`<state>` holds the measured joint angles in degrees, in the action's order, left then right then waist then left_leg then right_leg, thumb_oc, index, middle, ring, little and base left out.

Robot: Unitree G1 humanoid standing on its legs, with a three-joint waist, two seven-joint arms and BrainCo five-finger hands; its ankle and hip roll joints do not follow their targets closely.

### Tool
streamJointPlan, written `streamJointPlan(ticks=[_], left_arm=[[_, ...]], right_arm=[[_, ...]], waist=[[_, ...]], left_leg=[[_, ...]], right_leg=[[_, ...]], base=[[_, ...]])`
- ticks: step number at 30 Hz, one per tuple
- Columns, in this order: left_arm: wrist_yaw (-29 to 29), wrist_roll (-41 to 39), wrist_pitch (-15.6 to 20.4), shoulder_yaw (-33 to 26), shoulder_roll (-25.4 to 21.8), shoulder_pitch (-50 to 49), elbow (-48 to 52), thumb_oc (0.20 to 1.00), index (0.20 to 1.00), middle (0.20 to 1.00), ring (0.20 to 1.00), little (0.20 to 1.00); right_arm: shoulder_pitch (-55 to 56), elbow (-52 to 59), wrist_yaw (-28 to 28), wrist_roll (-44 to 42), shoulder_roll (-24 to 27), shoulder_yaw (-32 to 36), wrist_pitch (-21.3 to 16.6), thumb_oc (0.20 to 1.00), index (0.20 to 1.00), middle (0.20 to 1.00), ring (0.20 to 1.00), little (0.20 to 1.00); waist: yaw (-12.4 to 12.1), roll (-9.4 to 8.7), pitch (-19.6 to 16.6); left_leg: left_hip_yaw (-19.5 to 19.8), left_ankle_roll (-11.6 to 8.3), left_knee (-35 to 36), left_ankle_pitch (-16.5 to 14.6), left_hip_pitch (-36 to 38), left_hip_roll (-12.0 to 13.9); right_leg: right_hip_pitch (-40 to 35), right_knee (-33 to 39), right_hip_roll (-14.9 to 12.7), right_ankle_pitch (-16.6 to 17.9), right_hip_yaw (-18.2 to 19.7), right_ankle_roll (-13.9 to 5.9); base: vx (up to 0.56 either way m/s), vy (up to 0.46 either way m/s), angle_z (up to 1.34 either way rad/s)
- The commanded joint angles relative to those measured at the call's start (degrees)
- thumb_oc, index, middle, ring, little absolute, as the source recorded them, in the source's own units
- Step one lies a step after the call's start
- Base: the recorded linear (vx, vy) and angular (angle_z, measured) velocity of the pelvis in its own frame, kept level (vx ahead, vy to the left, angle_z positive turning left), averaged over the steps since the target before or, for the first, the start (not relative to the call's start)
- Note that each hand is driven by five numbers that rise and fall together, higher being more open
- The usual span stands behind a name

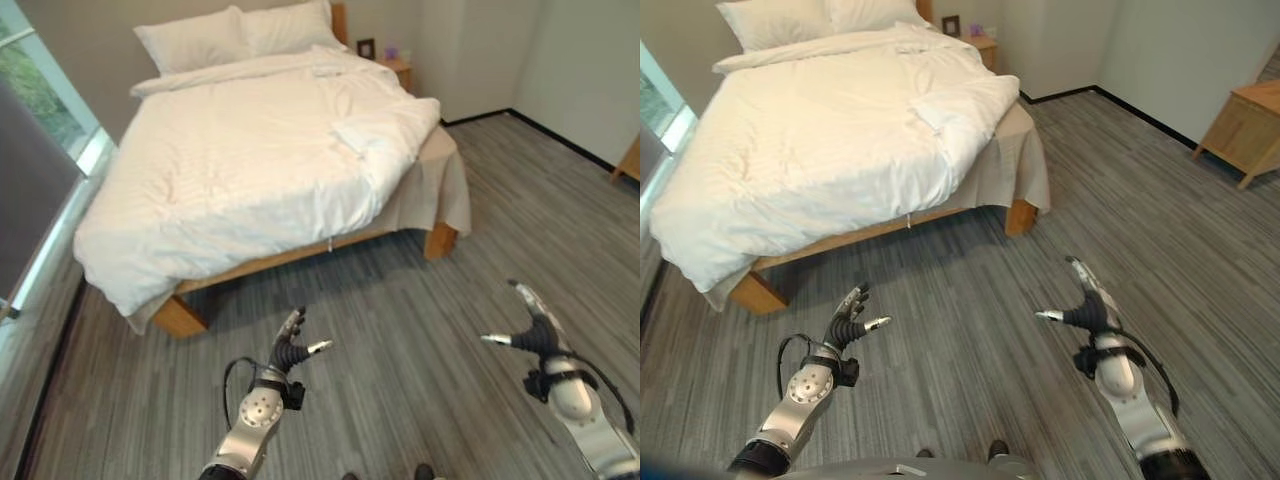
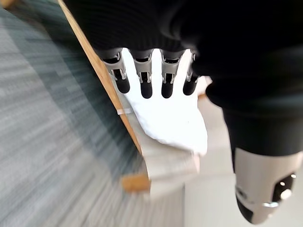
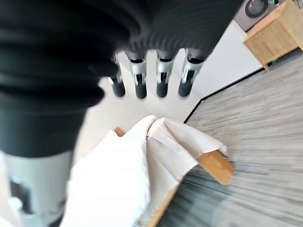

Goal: Making the bed.

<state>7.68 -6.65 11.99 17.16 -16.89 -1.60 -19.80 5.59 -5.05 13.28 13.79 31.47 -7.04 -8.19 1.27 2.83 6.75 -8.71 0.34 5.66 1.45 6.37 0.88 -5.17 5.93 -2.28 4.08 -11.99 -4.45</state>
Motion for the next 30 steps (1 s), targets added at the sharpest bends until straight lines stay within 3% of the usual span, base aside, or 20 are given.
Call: streamJointPlan(ticks=[1,6,7,8,9,10,11,14,15,16,18,20,22,24,25,26,27,28,29,30], left_arm=[[-0.5,-2.1,2.7,0.7,-1.1,2.7,2.2,1.0,1.0,1.0,1.0,1.0],[-1.0,-3.3,2.2,-0.1,-2.1,3.0,5.4,1.0,1.0,1.0,1.0,1.0],[-1.5,-3.4,1.9,-0.5,-3.6,3.2,8.0,1.0,1.0,1.0,1.0,1.0],[-1.5,-3.4,1.9,-0.5,-3.6,3.2,8.0,1.0,1.0,1.0,1.0,1.0],[-1.4,-3.1,2.0,-0.8,-4.5,3.5,8.8,1.0,1.0,1.0,1.0,1.0],[-1.4,-3.3,2.1,-1.3,-4.8,3.5,8.5,1.0,1.0,1.0,1.0,1.0],[-1.6,-3.8,1.9,-1.2,-4.8,3.8,8.0,1.0,1.0,1.0,1.0,1.0],[-2.1,-5.0,1.6,-0.3,-4.1,5.2,5.2,1.0,1.0,1.0,1.0,1.0],[-2.0,-5.1,1.5,0.1,-3.7,6.1,4.1,1.0,1.0,1.0,1.0,1.0],[-1.8,-5.1,1.4,-0.1,-3.0,7.2,2.2,1.0,1.0,1.0,1.0,1.0],[-1.8,-4.8,1.6,-0.4,-2.9,7.3,1.8,1.0,1.0,1.0,1.0,1.0],[-2.1,-4.6,1.8,-0.5,-3.2,7.6,1.6,1.0,1.0,1.0,1.0,1.0],[-1.6,-4.4,1.8,-0.1,-3.1,7.2,1.7,1.0,1.0,1.0,1.0,1.0],[-1.3,-5.3,2.0,-0.1,-2.7,6.8,1.3,1.0,1.0,1.0,1.0,1.0],[-1.3,-5.3,2.0,-0.1,-2.7,6.8,1.3,1.0,1.0,1.0,1.0,1.0],[-1.4,-7.2,1.5,0.5,-3.0,7.2,1.8,1.0,1.0,1.0,1.0,1.0],[-1.3,-7.6,1.6,1.1,-3.2,7.8,2.2,1.0,1.0,1.0,1.0,1.0],[-1.0,-7.4,1.7,1.4,-3.4,8.5,2.3,1.0,1.0,1.0,1.0,1.0],[-0.6,-7.3,2.0,1.3,-3.4,8.9,2.7,1.0,1.0,1.0,1.0,1.0],[-0.3,-7.9,2.1,1.1,-2.9,9.1,2.9,1.0,1.0,1.0,1.0,1.0]], right_arm=[[-2.9,1.0,0.0,1.2,-2.0,-1.8,-2.0,1.0,1.0,1.0,1.0,1.0],[-4.4,-0.7,-1.7,0.9,-1.4,-4.1,-1.0,1.0,1.0,1.0,1.0,1.0],[-5.1,-1.2,-2.5,-0.1,-1.2,-4.5,-0.7,1.0,1.0,1.0,1.0,1.0],[-5.1,-1.2,-2.5,-0.1,-1.2,-4.5,-0.7,1.0,1.0,1.0,1.0,1.0],[-6.3,-1.3,-2.8,-0.7,-1.1,-5.1,-0.8,1.0,1.0,1.0,1.0,1.0],[-7.2,-1.1,-3.4,-0.9,-1.5,-5.7,-0.4,1.0,1.0,1.0,1.0,1.0],[-7.3,-1.0,-3.7,-1.0,-2.0,-5.7,-0.3,1.0,1.0,1.0,1.0,1.0],[-6.5,0.0,-3.5,-1.9,-3.9,-5.6,-0.1,1.0,1.0,1.0,1.0,1.0],[-6.5,-0.3,-3.3,-1.9,-4.0,-5.6,-0.1,1.0,1.0,1.0,1.0,1.0],[-6.0,-0.6,-2.9,-1.3,-4.4,-5.6,0.5,1.0,1.0,1.0,1.0,1.0],[-5.1,-0.2,-3.2,-0.7,-4.7,-5.4,0.9,1.0,1.0,1.0,1.0,1.0],[-4.2,-0.2,-3.6,-0.3,-4.2,-5.5,0.6,1.0,1.0,1.0,1.0,1.0],[-4.1,-1.2,-3.9,-0.5,-3.9,-6.4,0.3,1.0,1.0,1.0,1.0,1.0],[-4.8,-2.3,-4.5,-0.9,-3.2,-7.8,0.1,1.0,1.0,1.0,1.0,1.0],[-4.8,-2.3,-4.5,-0.9,-3.2,-7.8,0.1,1.0,1.0,1.0,1.0,1.0],[-6.2,-2.2,-4.2,-2.2,-2.2,-9.2,-0.6,1.0,1.0,1.0,1.0,1.0],[-6.7,-1.4,-4.2,-3.4,-1.5,-9.7,-0.9,1.0,1.0,1.0,1.0,1.0],[-7.7,-1.3,-4.1,-3.6,-0.6,-10.0,-1.0,1.0,1.0,1.0,1.0,1.0],[-8.5,-1.3,-4.2,-3.5,-0.3,-10.2,-0.7,1.0,1.0,1.0,1.0,1.0],[-9.5,-1.2,-4.3,-3.4,0.2,-10.5,-0.5,1.0,1.0,1.0,1.0,1.0]], waist=[[-1.6,-1.48,-1.0],[-2.4,-2.41,-0.3],[-2.8,-2.75,1.3],[-2.8,-2.77,1.2],[-2.9,-2.77,2.7],[-2.8,-2.81,4.0],[-2.6,-2.99,4.4],[-1.0,-3.55,5.5],[-0.4,-3.5,5.9],[0.6,-2.97,6.2],[1.0,-2.91,6.2],[1.3,-2.87,5.2],[1.9,-2.57,4.1],[1.8,-1.18,3.5],[1.9,-1.06,3.4],[-0.1,-0.81,4.3],[-1.1,-1.69,5.7],[-2.3,-2.81,6.7],[-3.2,-3.55,7.5],[-4.4,-4.59,8.5]], left_leg=[[2.6,-2.22,-0.7,-5.1,-0.2,1.8],[2.9,-1.53,-0.7,-5.2,-1.0,1.3],[2.7,-0.78,-0.7,-5.4,-1.2,1.6],[2.7,-0.78,-0.7,-5.4,-1.2,1.6],[2.1,-0.62,-0.7,-5.7,-1.0,2.1],[0.9,-0.67,-0.7,-6.6,0.0,2.6],[-0.2,-0.93,-0.7,-7.4,0.9,3.0],[-0.4,-1.93,-0.7,-8.7,2.6,2.9],[-0.2,-2.47,-0.7,-9.2,3.3,3.2],[-0.3,-4.1,-0.7,-10.9,5.5,5.1],[-1.0,-4.98,-0.7,-12.2,7.3,6.3],[-1.1,-5.39,-0.7,-14.7,10.2,7.4],[-2.3,-6.52,-0.7,-12.9,12.5,9.8],[-2.3,-7.63,-9.0,-6.1,10.2,14.0],[-2.2,-7.74,-9.3,-6.2,10.0,14.2],[1.3,-7.9,-26.2,3.0,2.8,17.0],[3.1,-6.93,-34.0,4.3,-1.8,17.3],[4.2,-5.91,-39.6,3.5,-5.2,16.3],[4.9,-5.26,-43.0,0.9,-8.4,14.6],[5.1,-4.26,-44.5,-1.3,-12.1,11.3]], right_leg=[[-0.4,-0.9,-5.3,-4.1,-0.7,-3.85],[0.8,-1.4,-5.3,-3.2,0.1,-4.21],[4.5,-8.8,-5.4,-4.9,0.0,-4.48],[4.6,-8.9,-5.5,-4.9,0.0,-4.48],[7.0,-13.6,-6.1,-5.2,-1.2,-5.44],[10.7,-20.0,-8.4,-3.6,-3.9,-7.43],[11.9,-20.4,-9.9,-2.5,-6.2,-7.81],[13.7,-11.7,-9.3,-1.5,-6.8,-6.41],[15.0,-8.4,-9.4,-0.3,-6.0,-6.39],[17.8,-1.9,-10.3,2.8,-5.7,-7.19],[19.8,-1.2,-11.8,3.4,-7.3,-7.82],[18.8,-1.2,-11.2,3.7,-7.8,-8.03],[17.7,-2.0,-9.7,4.8,-8.2,-6.56],[15.5,-2.5,-6.2,3.5,-8.3,-4.33],[15.5,-2.4,-6.1,3.5,-8.4,-4.25],[10.7,-1.2,-2.4,0.8,-8.4,-1.0],[8.9,-1.0,-1.7,-0.3,-8.6,0.71],[7.3,-0.9,-1.6,-1.6,-8.6,1.73],[6.3,-0.9,-1.7,-2.8,-7.9,1.99],[5.8,-0.9,-2.7,-3.1,-7.6,2.05]], base=[[0.0,0.0,0.0],[0.0,0.035,-0.04],[-0.04,0.014,-0.09],[-0.05,0.017,-0.12],[0.02,0.008,-0.15],[0.1,-0.012,-0.26],[0.18,-0.043,-0.33],[0.27,-0.115,-0.35],[0.49,-0.235,0.06],[0.52,-0.278,0.17],[0.48,-0.262,0.11],[0.52,-0.221,-0.05],[0.49,-0.283,-0.09],[0.34,-0.279,0.07],[0.43,-0.406,-0.05],[0.4,-0.443,-0.3],[0.55,-0.566,-0.42],[0.31,-0.317,-0.59],[0.3,-0.174,-0.82],[0.26,-0.028,-0.98]])
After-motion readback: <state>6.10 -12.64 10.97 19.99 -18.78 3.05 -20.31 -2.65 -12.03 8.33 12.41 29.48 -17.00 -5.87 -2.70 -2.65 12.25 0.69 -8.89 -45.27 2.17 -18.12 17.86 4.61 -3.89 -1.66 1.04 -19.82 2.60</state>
